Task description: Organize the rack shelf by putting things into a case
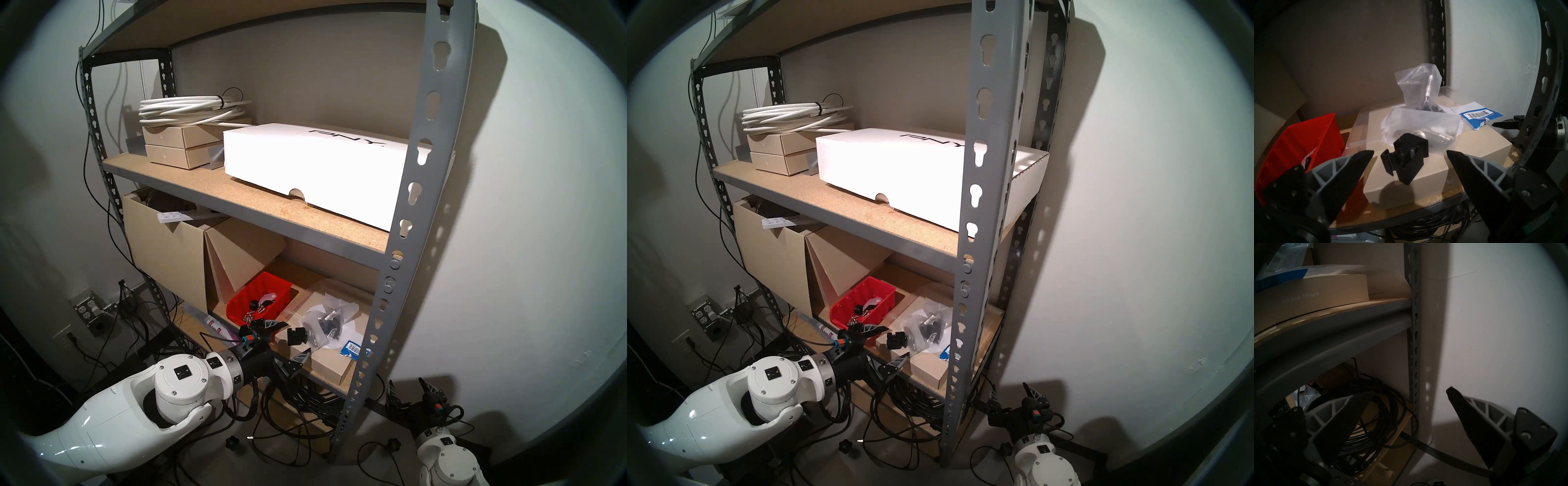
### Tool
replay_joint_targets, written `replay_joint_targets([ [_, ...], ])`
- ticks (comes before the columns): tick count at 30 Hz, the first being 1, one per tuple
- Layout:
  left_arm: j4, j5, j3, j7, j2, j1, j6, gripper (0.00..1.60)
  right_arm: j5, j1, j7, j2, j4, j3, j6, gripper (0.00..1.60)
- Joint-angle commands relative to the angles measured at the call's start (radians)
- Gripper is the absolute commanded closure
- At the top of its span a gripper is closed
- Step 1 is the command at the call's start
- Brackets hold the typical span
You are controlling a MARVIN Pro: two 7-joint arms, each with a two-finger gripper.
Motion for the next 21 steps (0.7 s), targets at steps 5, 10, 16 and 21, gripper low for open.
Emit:
replay_joint_targets([
  [5, -0.009, 0.002, -0.009, 0.011, -0.022, -0.009, -0.024, 0.12, 0.000, 0.000, 0.000, 0.000, -0.016, 0.000, -0.001, 0.00],
  [10, 0.003, 0.004, -0.005, 0.009, -0.026, -0.019, -0.018, 0.10, 0.000, 0.000, 0.000, 0.000, -0.016, 0.000, -0.001, 0.00],
  [16, 0.023, 0.011, 0.003, 0.010, -0.036, -0.023, -0.029, 0.18, 0.000, 0.000, 0.000, 0.000, -0.016, 0.000, -0.001, 0.00],
  [21, 0.036, 0.016, 0.008, 0.009, -0.041, -0.029, -0.040, 0.21, 0.000, 0.000, 0.000, 0.000, -0.016, 0.000, -0.001, 0.00],
])
